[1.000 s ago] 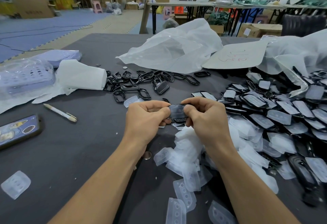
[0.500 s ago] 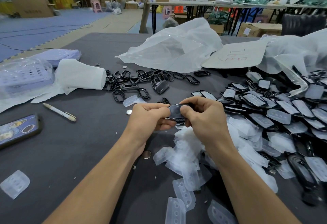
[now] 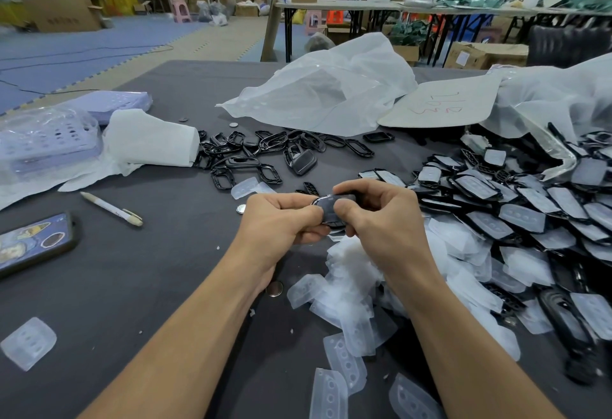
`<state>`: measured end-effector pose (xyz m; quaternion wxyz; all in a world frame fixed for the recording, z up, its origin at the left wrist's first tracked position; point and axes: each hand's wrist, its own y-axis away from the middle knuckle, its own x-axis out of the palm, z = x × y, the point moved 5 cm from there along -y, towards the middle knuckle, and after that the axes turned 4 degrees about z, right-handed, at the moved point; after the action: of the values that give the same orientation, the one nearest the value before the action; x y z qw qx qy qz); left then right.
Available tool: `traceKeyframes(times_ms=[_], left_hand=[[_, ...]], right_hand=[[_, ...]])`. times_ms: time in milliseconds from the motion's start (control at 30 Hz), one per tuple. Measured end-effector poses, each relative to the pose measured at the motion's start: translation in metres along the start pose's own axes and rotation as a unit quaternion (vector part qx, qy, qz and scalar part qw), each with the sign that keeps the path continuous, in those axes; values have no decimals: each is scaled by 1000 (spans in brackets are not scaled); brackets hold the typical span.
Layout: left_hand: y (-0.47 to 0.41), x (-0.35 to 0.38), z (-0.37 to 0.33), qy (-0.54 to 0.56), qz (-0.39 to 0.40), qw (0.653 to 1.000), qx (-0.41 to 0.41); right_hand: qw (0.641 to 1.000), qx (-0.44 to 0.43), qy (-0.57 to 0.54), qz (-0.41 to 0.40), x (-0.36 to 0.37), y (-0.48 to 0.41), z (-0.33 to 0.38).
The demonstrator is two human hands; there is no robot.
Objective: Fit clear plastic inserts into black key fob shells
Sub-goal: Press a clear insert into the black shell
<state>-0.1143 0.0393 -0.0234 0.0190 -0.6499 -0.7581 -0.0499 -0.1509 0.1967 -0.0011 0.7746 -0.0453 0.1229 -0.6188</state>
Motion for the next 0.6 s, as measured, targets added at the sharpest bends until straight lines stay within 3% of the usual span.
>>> traceKeyframes(times_ms=[600], left_hand=[[1, 1, -5, -46, -16, 998, 29]], right_hand=[[999, 25, -29, 0, -1, -3, -5]])
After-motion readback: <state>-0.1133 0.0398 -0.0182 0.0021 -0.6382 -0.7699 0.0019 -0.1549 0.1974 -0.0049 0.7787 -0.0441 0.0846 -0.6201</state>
